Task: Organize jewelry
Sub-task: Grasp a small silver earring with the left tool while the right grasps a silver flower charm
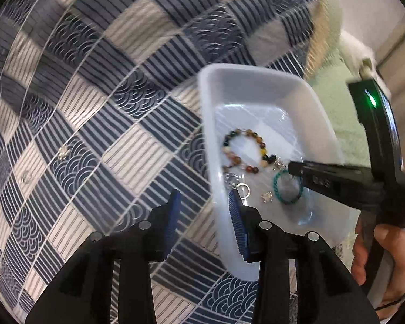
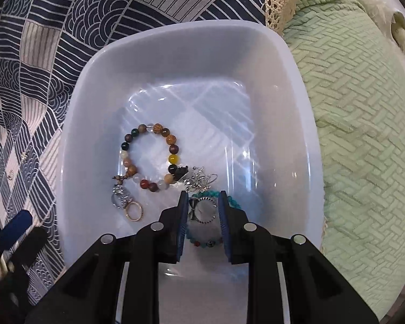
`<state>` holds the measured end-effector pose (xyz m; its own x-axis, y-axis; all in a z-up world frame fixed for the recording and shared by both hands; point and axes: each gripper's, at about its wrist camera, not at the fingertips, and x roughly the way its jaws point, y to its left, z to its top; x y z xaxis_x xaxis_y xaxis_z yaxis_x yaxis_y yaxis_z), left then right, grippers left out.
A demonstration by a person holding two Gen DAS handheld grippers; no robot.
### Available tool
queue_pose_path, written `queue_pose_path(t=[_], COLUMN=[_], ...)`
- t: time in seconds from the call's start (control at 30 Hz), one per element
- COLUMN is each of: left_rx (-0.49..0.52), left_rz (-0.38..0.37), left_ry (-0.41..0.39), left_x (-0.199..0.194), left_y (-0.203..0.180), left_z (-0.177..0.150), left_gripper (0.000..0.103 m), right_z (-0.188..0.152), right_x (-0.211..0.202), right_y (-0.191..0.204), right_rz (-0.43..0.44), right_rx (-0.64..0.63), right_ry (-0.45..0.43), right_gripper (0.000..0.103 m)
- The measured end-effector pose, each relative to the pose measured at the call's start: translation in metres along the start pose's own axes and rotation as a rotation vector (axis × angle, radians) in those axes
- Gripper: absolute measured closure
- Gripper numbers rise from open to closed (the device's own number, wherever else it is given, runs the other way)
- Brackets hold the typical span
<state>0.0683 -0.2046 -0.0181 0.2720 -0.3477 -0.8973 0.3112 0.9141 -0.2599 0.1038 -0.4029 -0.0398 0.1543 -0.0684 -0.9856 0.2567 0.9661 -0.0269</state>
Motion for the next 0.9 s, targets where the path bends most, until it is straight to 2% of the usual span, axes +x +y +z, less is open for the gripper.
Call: queue_pose_path(t=[0.03,0.07,0.1,0.2,0.33,0.4,0.5,0.57,0.67,0.77,0.9], left_rx=[-0.014,-0.020,-0.024,-0.066,-0.127,-0.144,-0.204,-0.230,-0.244,-0.237,-0.246], left_rz=[0.006,0.022,0.043,0.104,0.234,0.262,0.250,0.249,0.273,0.302,0.289], left_ry=[-0.003,-0.011,-0.025,-0.059,-0.075,-0.064,-0.040,-0.008,0.025,-0.003,-0.015], left_x=[-0.004,-0.009,-0.016,-0.028,-0.034,-0.027,-0.006,0.011,0.032,0.037,0.039], left_y=[0.008,0.016,0.027,0.071,0.141,0.170,0.208,0.223,0.232,0.233,0.236], left_z=[0.001,0.002,0.002,0.005,-0.006,-0.010,-0.013,-0.016,-0.017,-0.013,-0.008], left_gripper=[0.068,0.068,0.067,0.054,0.054,0.054,0.054,0.054,0.054,0.054,0.056], right_z=[0.000,-0.002,-0.002,-0.004,-0.006,-0.006,-0.008,-0.008,-0.014,-0.018,-0.022], right_x=[-0.004,-0.008,-0.014,-0.028,-0.051,-0.061,-0.070,-0.070,-0.065,-0.056,-0.053], right_y=[0.000,0.000,0.002,0.011,0.027,0.046,0.076,0.096,0.126,0.142,0.150], right_rz=[-0.018,-0.030,-0.035,-0.004,0.033,0.070,0.115,0.139,0.117,0.097,0.090], right_rx=[-0.006,-0.011,-0.017,-0.032,-0.071,-0.099,-0.145,-0.179,-0.247,-0.285,-0.310], right_ry=[-0.014,-0.027,-0.042,-0.078,-0.137,-0.159,-0.176,-0.176,-0.161,-0.146,-0.136], right_gripper=[0.049,0.042,0.040,0.040,0.040,0.040,0.040,0.037,0.036,0.036,0.036])
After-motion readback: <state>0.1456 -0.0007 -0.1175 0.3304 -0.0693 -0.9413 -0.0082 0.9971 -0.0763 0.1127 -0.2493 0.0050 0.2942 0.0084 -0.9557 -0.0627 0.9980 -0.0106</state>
